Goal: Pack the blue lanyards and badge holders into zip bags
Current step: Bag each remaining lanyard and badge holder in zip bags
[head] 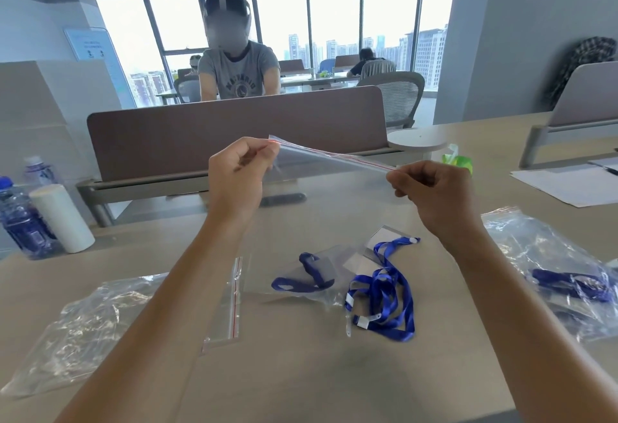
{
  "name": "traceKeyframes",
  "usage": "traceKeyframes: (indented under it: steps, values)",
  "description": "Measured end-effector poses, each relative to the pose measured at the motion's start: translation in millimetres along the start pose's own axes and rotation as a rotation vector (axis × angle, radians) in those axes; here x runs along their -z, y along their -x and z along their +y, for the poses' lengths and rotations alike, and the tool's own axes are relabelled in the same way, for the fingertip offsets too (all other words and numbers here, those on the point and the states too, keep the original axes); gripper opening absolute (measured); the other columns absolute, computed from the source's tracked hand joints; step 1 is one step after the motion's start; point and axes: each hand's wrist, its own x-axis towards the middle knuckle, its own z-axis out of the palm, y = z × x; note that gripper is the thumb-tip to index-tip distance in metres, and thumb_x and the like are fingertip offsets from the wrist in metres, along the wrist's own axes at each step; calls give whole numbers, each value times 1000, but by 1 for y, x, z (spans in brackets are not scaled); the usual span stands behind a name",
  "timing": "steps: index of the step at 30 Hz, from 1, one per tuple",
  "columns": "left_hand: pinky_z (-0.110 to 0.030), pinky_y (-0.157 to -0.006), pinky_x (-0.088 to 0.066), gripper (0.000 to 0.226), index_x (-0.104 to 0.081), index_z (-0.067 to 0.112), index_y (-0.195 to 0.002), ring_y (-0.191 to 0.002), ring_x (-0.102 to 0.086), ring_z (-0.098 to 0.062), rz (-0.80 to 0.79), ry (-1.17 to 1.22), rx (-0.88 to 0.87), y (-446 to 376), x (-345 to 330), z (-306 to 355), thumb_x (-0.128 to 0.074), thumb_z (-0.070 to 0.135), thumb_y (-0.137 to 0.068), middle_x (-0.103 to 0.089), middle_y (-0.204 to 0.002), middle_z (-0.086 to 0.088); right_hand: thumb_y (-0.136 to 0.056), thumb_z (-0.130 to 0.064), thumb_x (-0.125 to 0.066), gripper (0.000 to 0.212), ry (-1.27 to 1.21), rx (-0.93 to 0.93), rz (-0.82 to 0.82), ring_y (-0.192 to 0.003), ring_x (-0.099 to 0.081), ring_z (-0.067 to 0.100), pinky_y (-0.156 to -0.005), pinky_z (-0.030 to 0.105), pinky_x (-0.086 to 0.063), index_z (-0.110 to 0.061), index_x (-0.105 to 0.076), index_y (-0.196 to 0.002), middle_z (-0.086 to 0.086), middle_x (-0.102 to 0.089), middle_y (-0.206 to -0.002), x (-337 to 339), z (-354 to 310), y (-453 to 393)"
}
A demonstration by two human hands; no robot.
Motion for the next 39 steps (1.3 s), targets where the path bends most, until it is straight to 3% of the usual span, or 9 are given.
traceKeyframes:
  steps: [6, 13, 18, 22, 26, 30, 35, 39]
  values:
    - [-20, -73, -51, 7, -78, 24, -90, -71, -62, -7, 28, 58, -14, -3, 1, 7, -72, 22, -93, -71, -70, 8, -88, -33, -80, 15, 13, -27, 80, -51, -55, -1, -52, 9, -42, -19, -79, -83, -8, -73, -65, -3, -11, -9]
    - [-23, -71, -54, 10, -79, 16, -95, -68, -61, -8, 28, 76, -81, -3, -14, 31, -71, 22, -93, -70, -71, -2, -90, -24, -74, 8, 23, -15, 158, -51, -56, -3, -51, 9, -43, -20, -77, -84, -4, -73, -70, 21, -37, -15]
    - [-23, -69, -53, 11, -79, 13, -95, -67, -61, -9, -20, 135, -100, 12, -51, 47, -71, 21, -93, -72, -75, -7, -89, -27, -74, 8, 7, -17, 285, -62, -63, 7, -63, 24, -50, -25, -75, -81, -6, -73, -69, 66, -42, -17]
    - [-14, -64, -48, 12, -78, 10, -95, -64, -59, -7, -66, 222, -100, 21, -85, 59, -72, 20, -93, -71, -72, -5, -91, -24, -75, 12, 27, -5, 339, -52, -54, 0, -55, 15, -43, -12, -77, -90, 1, -71, -70, 112, -46, -8]
    - [-18, -67, -51, 5, -78, 15, -91, -65, -60, -5, -142, 305, -52, 39, -131, 71, -73, 17, -90, -71, -71, 5, -90, -22, -75, 8, 79, -30, 437, -51, -53, 2, -53, 13, -40, -14, -76, -87, 3, -69, -70, 158, -47, 7]
    - [-28, -71, -56, 10, -77, 24, -85, -64, -61, -7, -221, 390, 7, 55, -180, 78, -73, 16, -89, -70, -66, 11, -87, -23, -76, 11, 107, -50, 546, -58, -58, 13, -60, 28, -47, -23, -73, -77, 2, -69, -66, 200, -41, 14]
    - [-17, -51, -45, 10, -75, 16, -83, -53, -53, -7, -272, 418, 100, 61, -235, 70, -71, 12, -91, -64, -64, 1, -83, -33, -75, 10, 193, -88, 586, -63, -62, 14, -65, 39, -55, -23, -74, -80, -1, -71, -69, 231, -14, -15]
    - [-33, -67, -53, 6, -74, 20, -87, -62, -63, -11, -287, 245, 119, 52, -281, 25, -69, 21, -88, -70, -69, 4, -87, -24, -71, 10, 282, -133, 533, -68, -65, 13, -72, 36, -55, -27, -70, -78, -9, -68, -68, 226, 43, -59]
